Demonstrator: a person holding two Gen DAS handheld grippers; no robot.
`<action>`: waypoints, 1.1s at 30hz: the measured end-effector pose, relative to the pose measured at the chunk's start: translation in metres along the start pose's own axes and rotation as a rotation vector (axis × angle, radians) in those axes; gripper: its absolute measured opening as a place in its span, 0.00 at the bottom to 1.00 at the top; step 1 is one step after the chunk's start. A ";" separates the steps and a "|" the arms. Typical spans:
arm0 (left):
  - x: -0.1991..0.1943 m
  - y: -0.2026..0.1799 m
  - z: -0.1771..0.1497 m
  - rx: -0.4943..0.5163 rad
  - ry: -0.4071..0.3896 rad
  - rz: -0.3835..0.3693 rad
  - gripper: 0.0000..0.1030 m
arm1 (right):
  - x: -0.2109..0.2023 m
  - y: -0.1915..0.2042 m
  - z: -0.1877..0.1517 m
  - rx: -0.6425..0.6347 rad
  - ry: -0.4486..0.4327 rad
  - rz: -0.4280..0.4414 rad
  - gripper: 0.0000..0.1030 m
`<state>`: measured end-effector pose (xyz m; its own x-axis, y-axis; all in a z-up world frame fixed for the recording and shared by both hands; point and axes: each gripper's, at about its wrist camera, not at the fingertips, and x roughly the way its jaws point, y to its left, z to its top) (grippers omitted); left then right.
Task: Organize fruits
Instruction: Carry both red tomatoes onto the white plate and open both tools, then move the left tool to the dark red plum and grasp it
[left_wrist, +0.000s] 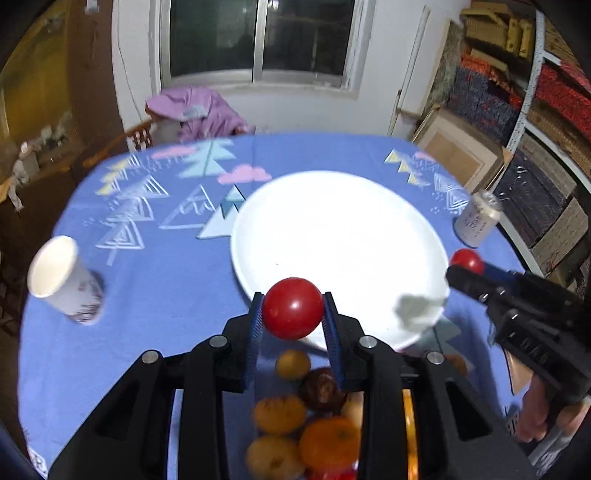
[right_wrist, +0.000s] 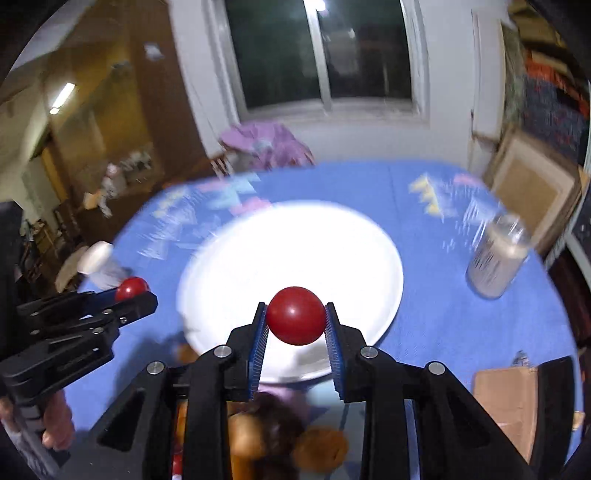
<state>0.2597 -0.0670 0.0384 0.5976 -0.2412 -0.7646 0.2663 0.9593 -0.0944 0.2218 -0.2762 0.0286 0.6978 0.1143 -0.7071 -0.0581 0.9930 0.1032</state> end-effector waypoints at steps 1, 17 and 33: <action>0.014 0.000 0.001 -0.005 0.024 0.002 0.29 | 0.013 -0.002 -0.001 0.002 0.021 -0.009 0.30; 0.042 0.000 0.007 0.001 0.049 -0.004 0.53 | 0.012 -0.008 0.000 0.036 0.004 0.010 0.52; -0.093 0.057 -0.149 -0.083 -0.090 0.122 0.80 | -0.132 -0.012 -0.126 0.041 -0.251 0.018 0.81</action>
<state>0.1062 0.0317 0.0094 0.6880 -0.1309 -0.7138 0.1263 0.9902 -0.0599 0.0399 -0.2993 0.0327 0.8528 0.1157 -0.5092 -0.0467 0.9881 0.1463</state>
